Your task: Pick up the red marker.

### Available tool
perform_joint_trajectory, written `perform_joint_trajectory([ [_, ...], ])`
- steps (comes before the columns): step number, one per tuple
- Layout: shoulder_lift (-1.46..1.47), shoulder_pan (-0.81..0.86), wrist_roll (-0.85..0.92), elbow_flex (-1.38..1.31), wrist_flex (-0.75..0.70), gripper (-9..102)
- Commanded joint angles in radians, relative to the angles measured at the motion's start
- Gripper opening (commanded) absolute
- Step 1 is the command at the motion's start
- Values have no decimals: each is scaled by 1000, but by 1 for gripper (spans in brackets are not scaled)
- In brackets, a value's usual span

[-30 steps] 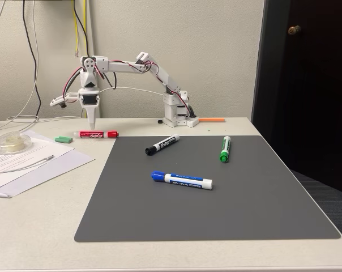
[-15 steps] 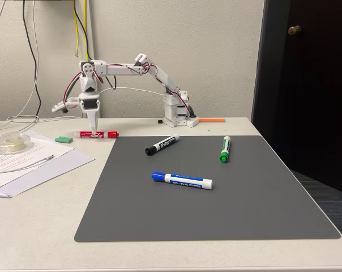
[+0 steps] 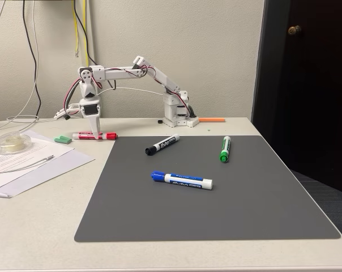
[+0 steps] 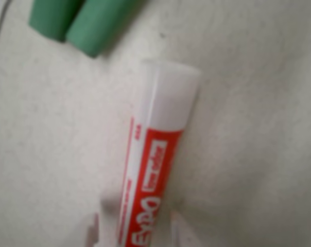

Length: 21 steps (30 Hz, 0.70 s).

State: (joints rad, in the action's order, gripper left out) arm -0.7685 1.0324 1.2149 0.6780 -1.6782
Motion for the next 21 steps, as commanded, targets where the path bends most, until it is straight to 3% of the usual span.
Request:
perform_joint_trajectory([
  [1, -11, -14, -9, -5, 9, 20],
  [16, 21, -32, -21, -5, 29, 20],
  [21, 25, -34, -23, -5, 31, 14],
])
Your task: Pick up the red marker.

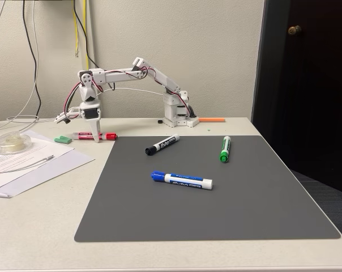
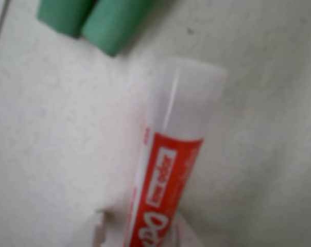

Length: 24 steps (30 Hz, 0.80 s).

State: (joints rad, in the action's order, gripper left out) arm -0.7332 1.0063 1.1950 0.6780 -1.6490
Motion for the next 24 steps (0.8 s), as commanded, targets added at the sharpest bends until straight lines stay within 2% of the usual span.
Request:
perform_joint_trajectory([
  [1, -12, -8, 0, -5, 2, 14],
  [10, -14, -11, 9, -5, 0, 1],
  [24, -63, -28, -29, -15, -35, 1],
])
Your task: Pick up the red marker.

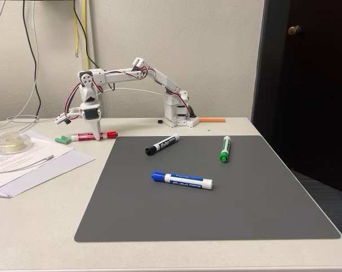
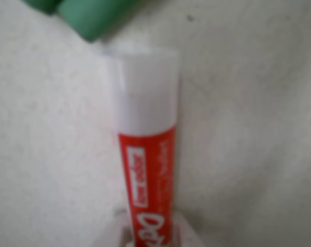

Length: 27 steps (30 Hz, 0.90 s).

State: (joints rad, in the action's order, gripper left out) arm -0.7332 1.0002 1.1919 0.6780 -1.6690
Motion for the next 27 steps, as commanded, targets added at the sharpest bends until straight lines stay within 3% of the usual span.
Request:
perform_joint_trajectory([
  [1, -80, -32, -51, -15, -26, 1],
  [14, -368, -201, -399, -15, -54, 1],
  [27, -802, -512, -845, 2, -78, 0],
])
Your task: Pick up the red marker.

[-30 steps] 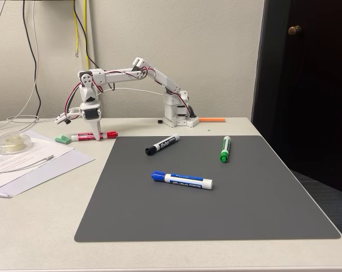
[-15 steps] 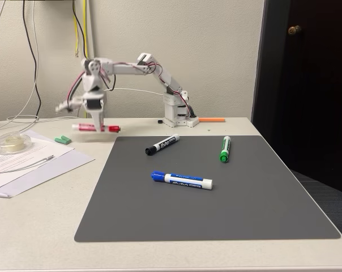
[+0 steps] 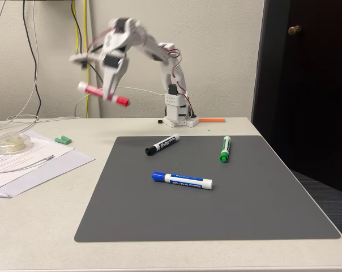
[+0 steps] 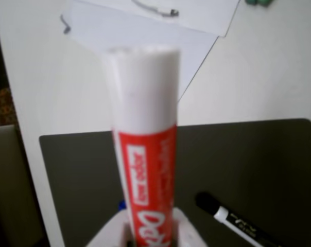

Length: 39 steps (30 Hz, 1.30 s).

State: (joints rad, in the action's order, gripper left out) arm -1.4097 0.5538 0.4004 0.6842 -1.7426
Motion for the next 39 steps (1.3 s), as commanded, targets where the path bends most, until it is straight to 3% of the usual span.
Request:
perform_joint_trajectory([
  [1, -169, -91, -89, 3, -5, 0],
  [8, -408, -295, -348, 12, -5, 0],
  [13, -592, -407, -437, 149, 25, 0],
  [20, -1003, -512, -411, 710, 319, 0],
  [29, -1224, -522, -359, 1086, 614, 0],
  [39, -1408, -541, -334, 1390, 764, 0],
])
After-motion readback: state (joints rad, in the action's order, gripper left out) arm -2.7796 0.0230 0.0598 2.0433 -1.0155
